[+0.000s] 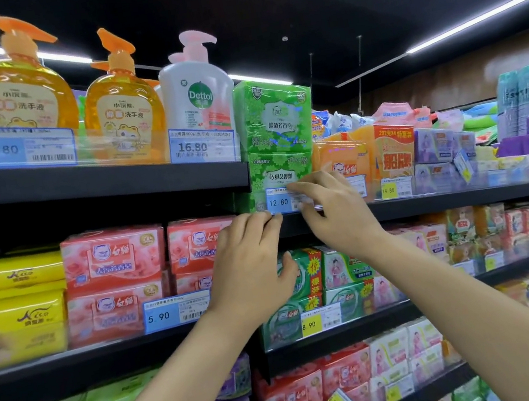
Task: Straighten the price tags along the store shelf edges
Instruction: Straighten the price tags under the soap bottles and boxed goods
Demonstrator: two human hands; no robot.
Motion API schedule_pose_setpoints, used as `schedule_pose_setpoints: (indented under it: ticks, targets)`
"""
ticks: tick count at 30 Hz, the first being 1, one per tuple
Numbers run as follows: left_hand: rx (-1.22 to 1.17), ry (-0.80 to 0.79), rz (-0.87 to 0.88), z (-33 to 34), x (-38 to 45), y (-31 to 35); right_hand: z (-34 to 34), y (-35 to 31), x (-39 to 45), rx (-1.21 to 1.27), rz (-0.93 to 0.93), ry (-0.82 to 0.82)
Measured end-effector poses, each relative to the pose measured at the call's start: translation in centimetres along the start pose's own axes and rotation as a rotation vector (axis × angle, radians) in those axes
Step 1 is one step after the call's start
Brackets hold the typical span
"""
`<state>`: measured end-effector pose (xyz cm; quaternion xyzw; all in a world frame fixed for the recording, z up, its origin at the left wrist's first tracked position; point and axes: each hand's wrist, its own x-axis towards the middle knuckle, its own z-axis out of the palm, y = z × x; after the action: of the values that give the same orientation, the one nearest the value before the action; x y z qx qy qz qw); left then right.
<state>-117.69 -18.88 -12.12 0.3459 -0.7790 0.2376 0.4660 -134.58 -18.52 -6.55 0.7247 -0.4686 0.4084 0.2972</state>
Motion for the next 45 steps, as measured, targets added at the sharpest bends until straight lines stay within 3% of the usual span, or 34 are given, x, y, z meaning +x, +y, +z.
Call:
schedule_pose_setpoints:
  ticks: [8, 15, 22, 31, 38, 45]
  targets:
    - [0.049, -0.014, 0.02, -0.4, -0.1, -0.2, -1.5, 2.2, -0.9, 0.054, -0.017, 0.004]
    - [0.145, 0.086, -0.038, 0.9, 0.6, 1.9, -2.0, 10.0, -4.8, 0.009, -0.016, 0.028]
    - [0.198, 0.089, -0.068, 5.0, 3.5, 6.9, -1.8, 15.7, -7.3, 0.051, -0.144, 0.04]
    - [0.256, 0.204, -0.222, 7.0, 4.8, 8.9, -0.4, 16.5, -7.6, 0.175, -0.168, 0.111]
    - [0.232, 0.228, -0.235, 7.6, 4.6, 8.9, 0.0, 15.5, -8.0, 0.178, -0.103, 0.168]
    - [0.182, 0.241, -0.225, 7.5, 4.5, 9.0, -1.9, 15.0, -5.7, 0.189, -0.069, 0.103]
